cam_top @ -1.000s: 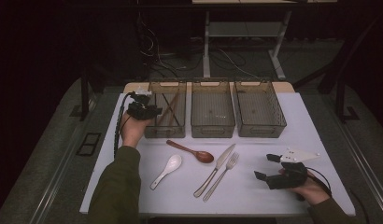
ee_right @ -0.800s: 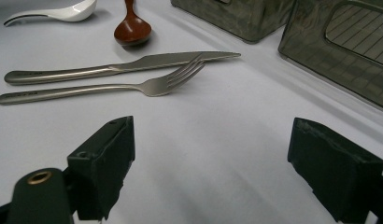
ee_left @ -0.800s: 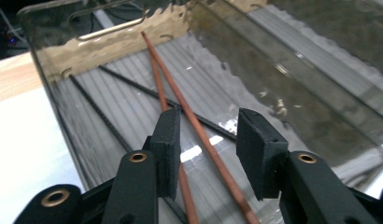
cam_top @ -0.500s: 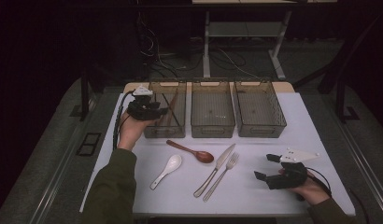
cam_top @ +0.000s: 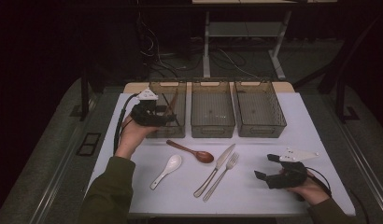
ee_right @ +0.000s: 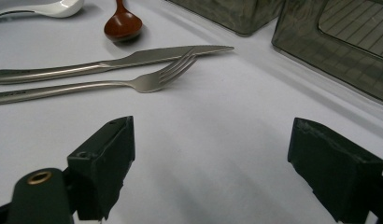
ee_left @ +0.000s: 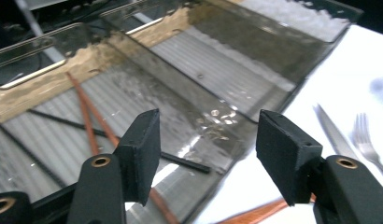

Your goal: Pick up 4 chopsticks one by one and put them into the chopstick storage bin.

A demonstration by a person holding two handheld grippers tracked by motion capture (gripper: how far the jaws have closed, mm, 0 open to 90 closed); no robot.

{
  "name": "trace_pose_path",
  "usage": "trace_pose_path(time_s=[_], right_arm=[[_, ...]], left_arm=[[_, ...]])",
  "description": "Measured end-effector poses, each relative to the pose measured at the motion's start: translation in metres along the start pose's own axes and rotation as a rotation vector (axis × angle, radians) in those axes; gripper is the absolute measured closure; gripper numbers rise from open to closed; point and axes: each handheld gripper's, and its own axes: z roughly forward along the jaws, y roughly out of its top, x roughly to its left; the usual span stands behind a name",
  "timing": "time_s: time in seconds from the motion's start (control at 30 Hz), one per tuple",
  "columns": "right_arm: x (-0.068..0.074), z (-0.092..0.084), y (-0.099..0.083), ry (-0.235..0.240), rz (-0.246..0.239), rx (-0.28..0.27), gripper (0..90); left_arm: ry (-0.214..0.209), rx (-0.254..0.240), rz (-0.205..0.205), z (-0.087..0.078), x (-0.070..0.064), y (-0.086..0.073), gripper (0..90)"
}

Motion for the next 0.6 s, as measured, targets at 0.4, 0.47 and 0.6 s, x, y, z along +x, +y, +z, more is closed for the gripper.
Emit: trace_pose_path(time_s=[0.4, 0.47, 0.6], right_arm=[[-0.002, 0.000, 0.002, -0.019, 0.051, 0.001, 13.6], [-0.002, 0.000, 0.002, -0.024, 0.055, -0.004, 13.6], [-0.002, 0.000, 0.002, -0.020, 0.047, 0.003, 13.7]], left_arm=[[-0.050, -0.030, 0.008, -0.010, -0.024, -0.013, 31.3], [-0.051, -0.040, 0.007, -0.011, -0.028, -0.018, 30.1], [-0.057, -0.048, 0.007, -0.015, -0.034, -0.027, 26.9]])
